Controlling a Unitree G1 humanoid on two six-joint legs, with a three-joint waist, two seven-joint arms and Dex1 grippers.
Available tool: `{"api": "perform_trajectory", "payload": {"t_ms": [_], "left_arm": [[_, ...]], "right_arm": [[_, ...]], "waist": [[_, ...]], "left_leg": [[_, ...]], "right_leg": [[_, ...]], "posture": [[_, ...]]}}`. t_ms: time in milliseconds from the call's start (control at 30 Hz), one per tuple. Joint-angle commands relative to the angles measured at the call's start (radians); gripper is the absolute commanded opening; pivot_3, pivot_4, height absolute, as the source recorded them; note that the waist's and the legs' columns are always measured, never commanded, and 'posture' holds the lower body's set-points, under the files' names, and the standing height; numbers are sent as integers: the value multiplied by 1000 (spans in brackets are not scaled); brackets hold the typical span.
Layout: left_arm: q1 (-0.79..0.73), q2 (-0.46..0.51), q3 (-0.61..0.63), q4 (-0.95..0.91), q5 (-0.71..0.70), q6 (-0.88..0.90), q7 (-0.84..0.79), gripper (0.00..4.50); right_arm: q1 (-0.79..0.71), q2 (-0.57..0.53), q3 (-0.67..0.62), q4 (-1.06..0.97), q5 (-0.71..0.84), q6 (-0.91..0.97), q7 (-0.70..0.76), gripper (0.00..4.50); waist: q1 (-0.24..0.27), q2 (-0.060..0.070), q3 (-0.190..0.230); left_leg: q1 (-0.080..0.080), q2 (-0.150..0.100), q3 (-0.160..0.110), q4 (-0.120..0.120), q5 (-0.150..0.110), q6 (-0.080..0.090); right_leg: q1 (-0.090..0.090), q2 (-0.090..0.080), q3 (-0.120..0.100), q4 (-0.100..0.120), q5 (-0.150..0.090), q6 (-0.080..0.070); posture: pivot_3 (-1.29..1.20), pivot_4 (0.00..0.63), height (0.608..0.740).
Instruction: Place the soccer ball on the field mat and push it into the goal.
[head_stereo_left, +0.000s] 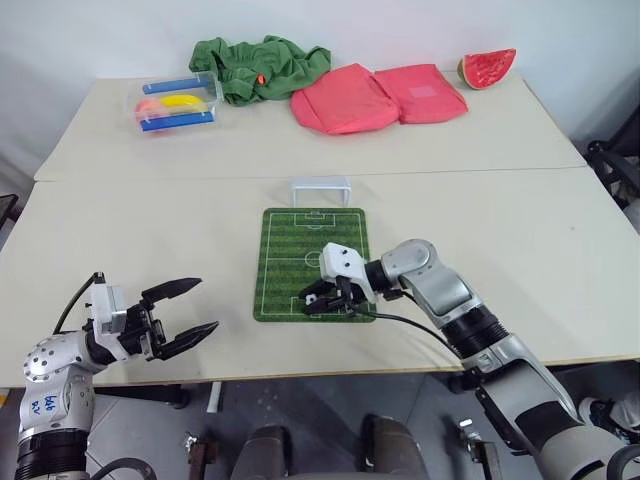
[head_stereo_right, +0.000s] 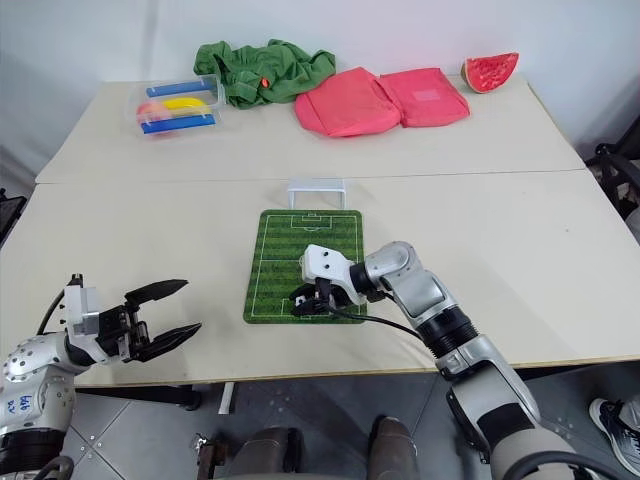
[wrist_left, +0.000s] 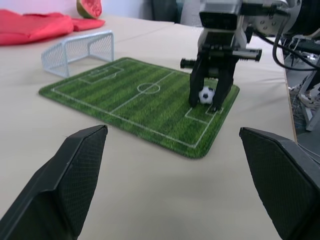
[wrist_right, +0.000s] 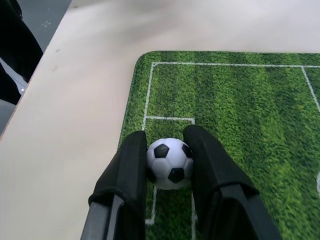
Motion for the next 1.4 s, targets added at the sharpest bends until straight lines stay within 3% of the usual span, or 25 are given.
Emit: {"api": "perform_trajectory", "payload": {"t_ms": [33,100,133,333,800,1067,1167,1400], "left_arm": [[3,-1,17,-35,-20,-2,15,4500],[0,0,16,-31,-18,-4,19,4500],[-1,0,15,-30,-18,-5,20,4500],[-11,-2,12,-26,-16,-4,33,4500],[-43,-2,5,-7,-14,0,34,4500],[-49,-5,3,-2,-14,0,33,4500],[-47,-4,4,-2,-16,0,29,4500],[-47,1,-1,-6,-25,15,3,4500]], "right_arm": [[-10,8,3,-6,-2,-26,14,843],[-10,10,2,3,-6,-30,14,843],[-10,10,1,6,-7,-32,14,1554],[-13,16,-10,19,-9,-41,6,3443],[-32,23,-31,0,9,-31,7,3443],[-34,-16,-87,-165,71,49,11,3443],[1,-49,-104,-281,104,113,7,2851],[163,-128,-55,-519,122,235,-22,552]], "waist": [[0,0,0],[0,0,0],[0,0,0],[0,0,0],[0,0,0],[1,0,0],[3,0,0],[4,-1,0]], "left_leg": [[0,0,0,0,0,0],[0,0,0,0,0,0],[0,0,0,0,0,0],[0,0,0,1,0,0],[0,0,0,1,0,0],[0,0,0,1,0,0],[0,0,0,0,0,0],[0,0,1,0,-1,0]], "right_leg": [[0,0,0,0,0,0],[0,0,0,0,0,0],[0,0,0,0,0,0],[0,0,0,1,0,0],[0,0,0,1,0,0],[0,0,0,1,0,0],[0,0,0,0,0,0],[0,0,0,0,0,0]], "posture": [[0,150,740],[0,150,740],[0,150,740],[0,150,740],[0,150,740],[0,150,740],[0,150,740],[0,150,740]]}}
